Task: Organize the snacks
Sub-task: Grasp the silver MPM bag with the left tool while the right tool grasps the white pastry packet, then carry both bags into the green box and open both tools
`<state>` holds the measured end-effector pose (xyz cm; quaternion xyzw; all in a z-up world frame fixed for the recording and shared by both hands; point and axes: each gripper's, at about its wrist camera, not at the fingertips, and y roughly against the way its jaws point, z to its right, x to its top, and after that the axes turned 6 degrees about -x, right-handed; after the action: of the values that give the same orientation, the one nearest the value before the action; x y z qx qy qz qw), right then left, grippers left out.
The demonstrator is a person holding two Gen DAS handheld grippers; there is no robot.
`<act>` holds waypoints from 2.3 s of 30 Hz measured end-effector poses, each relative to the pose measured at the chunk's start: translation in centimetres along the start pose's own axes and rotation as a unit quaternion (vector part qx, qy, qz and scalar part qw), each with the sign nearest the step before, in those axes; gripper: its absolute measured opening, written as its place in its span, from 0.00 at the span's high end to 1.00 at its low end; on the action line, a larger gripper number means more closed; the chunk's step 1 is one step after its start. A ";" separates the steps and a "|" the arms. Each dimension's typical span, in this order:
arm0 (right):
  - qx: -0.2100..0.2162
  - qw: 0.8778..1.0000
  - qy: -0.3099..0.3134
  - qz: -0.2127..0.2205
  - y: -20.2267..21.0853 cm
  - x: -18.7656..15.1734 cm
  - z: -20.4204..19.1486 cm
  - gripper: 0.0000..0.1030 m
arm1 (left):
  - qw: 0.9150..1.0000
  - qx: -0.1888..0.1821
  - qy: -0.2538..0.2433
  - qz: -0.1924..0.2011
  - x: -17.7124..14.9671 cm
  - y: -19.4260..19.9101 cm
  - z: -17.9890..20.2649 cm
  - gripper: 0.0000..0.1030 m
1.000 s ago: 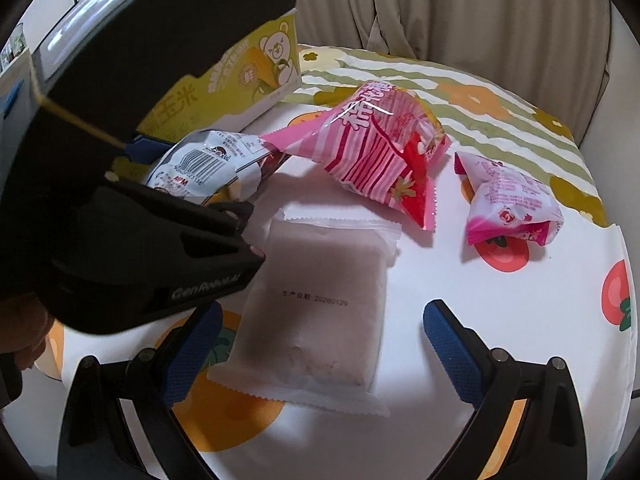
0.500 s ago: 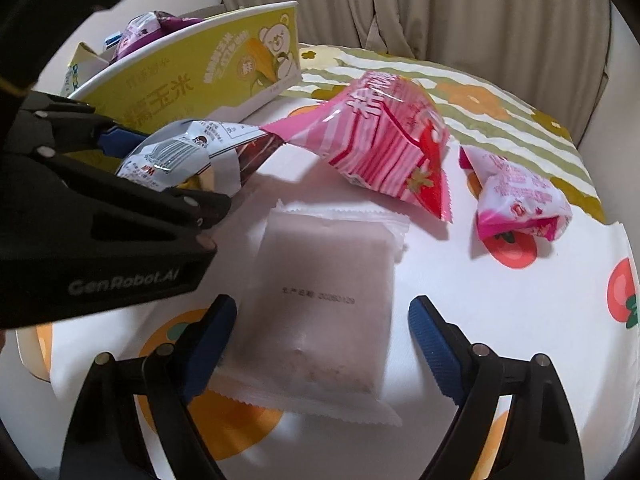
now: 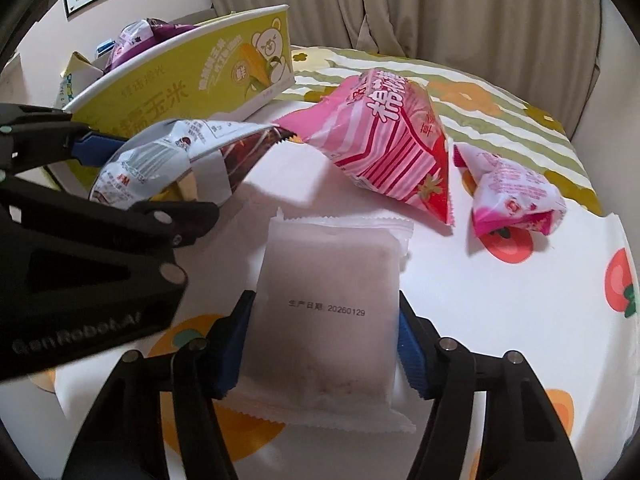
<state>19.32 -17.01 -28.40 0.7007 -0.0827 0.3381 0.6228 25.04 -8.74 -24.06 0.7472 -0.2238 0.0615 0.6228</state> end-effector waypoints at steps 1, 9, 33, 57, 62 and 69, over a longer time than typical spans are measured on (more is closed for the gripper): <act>0.000 1.000 -0.003 0.001 0.3 -0.2 0.1 0.42 | 1.000 -0.001 0.000 0.002 -0.1 0.4 0.0 0.44; -0.002 1.000 -0.015 0.013 4.2 -0.4 0.2 0.42 | 0.999 -0.017 0.022 0.039 -1.4 5.5 -0.7 0.44; 0.037 0.994 -0.013 0.100 14.6 15.8 -5.8 0.42 | 0.974 -0.045 0.141 0.170 0.2 15.8 -23.5 0.44; -0.039 0.989 -0.140 0.033 3.3 29.1 -13.1 0.42 | 0.983 -0.144 0.055 0.104 9.7 -0.3 -36.9 0.04; -0.031 0.990 -0.137 0.019 2.1 29.5 -13.5 0.42 | 0.981 -0.154 0.079 0.092 8.0 -0.5 -38.2 0.04; 0.006 0.992 -0.126 0.004 0.3 30.8 -13.6 0.42 | 0.980 -0.143 0.105 0.088 6.4 0.4 -39.3 0.04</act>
<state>37.42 4.99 -10.44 0.7414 -0.1610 0.2498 0.6017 37.89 27.21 -12.77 0.6171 -0.2286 0.1613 0.7355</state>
